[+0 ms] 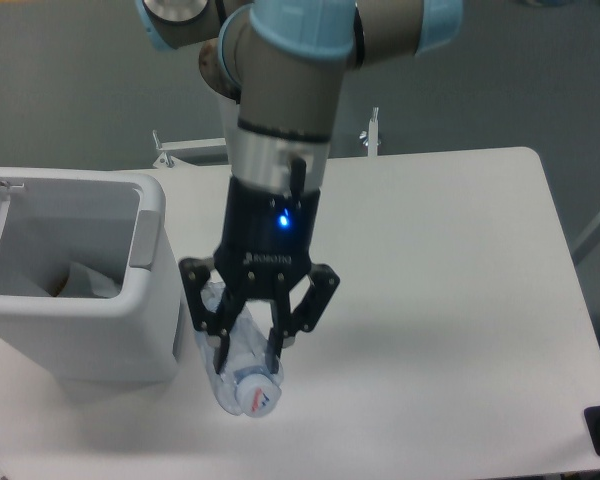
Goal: Place the trash in the trash can
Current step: 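Lift the bottle and carry it over the trash bin, then lower the bottle into the bin and open the gripper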
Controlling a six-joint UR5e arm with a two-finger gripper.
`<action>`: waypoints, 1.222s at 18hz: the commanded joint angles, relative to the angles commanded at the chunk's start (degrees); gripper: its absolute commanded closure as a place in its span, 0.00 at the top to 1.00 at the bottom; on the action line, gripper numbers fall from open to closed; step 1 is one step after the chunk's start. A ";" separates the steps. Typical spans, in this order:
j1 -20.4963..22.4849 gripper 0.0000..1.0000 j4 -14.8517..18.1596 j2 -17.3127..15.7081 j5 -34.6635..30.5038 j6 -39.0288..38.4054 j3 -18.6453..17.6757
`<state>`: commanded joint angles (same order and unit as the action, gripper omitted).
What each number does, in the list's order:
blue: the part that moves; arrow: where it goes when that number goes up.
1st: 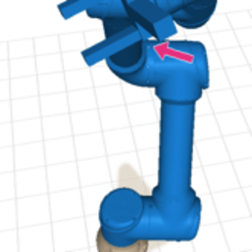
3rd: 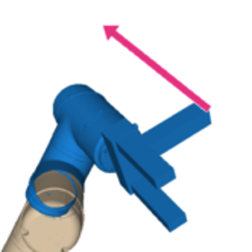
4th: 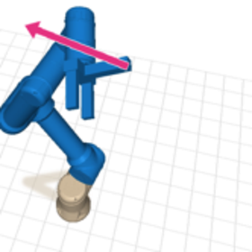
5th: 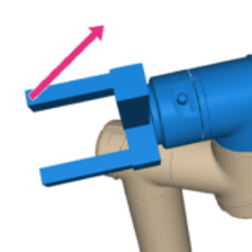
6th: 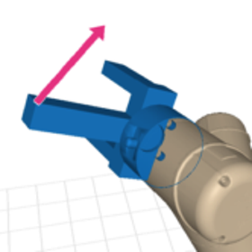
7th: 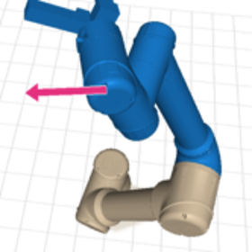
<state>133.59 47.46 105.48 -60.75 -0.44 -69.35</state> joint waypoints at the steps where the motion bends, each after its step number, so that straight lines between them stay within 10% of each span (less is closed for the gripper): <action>1: 0.00 0.51 -0.35 -0.97 1.93 0.00 -0.09; 10: -0.44 0.51 -2.73 -2.12 14.68 0.00 -0.79; 22: -4.65 0.52 -2.82 -6.60 16.98 10.81 -13.79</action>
<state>128.94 44.65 98.88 -43.77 10.37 -83.14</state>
